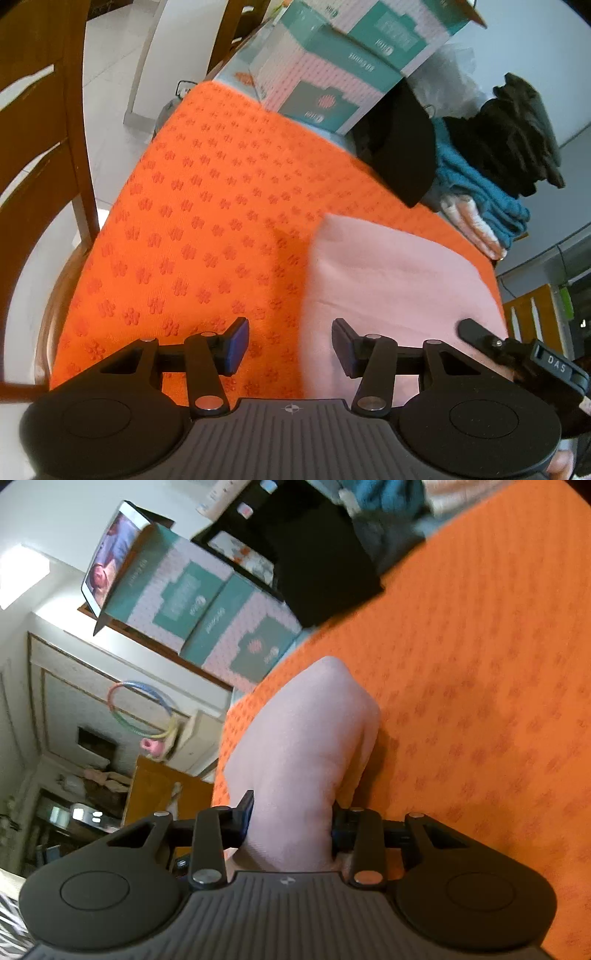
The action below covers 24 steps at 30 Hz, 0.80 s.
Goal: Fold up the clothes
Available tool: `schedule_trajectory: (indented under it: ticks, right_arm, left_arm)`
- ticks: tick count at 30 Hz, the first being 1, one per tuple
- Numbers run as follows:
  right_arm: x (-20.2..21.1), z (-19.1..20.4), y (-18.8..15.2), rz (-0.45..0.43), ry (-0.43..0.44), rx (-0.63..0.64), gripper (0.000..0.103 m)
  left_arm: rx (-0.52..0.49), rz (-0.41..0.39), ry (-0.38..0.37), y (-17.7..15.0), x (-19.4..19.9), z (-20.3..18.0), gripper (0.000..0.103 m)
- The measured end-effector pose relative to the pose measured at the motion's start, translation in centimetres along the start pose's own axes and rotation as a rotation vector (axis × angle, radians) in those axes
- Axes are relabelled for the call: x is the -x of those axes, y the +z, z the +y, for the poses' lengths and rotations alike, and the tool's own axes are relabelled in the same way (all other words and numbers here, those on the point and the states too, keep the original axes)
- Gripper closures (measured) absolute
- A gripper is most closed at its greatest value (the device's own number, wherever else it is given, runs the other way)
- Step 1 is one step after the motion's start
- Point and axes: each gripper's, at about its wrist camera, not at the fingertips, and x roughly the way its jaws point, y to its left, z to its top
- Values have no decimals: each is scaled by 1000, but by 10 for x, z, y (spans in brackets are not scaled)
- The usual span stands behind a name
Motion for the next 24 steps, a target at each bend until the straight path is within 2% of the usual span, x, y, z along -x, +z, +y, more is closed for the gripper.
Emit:
schedule_trajectory:
  ticks: [3, 8, 12, 16, 20, 24]
  right_arm:
    - [23, 9, 13, -29, -72, 64, 62]
    - [64, 40, 38, -51, -285, 329, 62]
    - [79, 79, 45, -34, -471, 626, 62]
    - [66, 113, 22, 53, -656, 968, 62]
    - [33, 135, -17, 170, -715, 1221, 61]
    - [6, 147, -55, 264, -651, 1328, 57]
  left_arm:
    - [4, -9, -13, 1, 8, -4, 51]
    - [-4, -18, -49, 1, 17, -14, 51]
    - [-1, -7, -83, 0, 19, -23, 51]
    - [12, 2, -109, 0, 21, -26, 51]
    - [55, 9, -146, 0, 27, -22, 51]
    - [150, 9, -208, -5, 35, -8, 48]
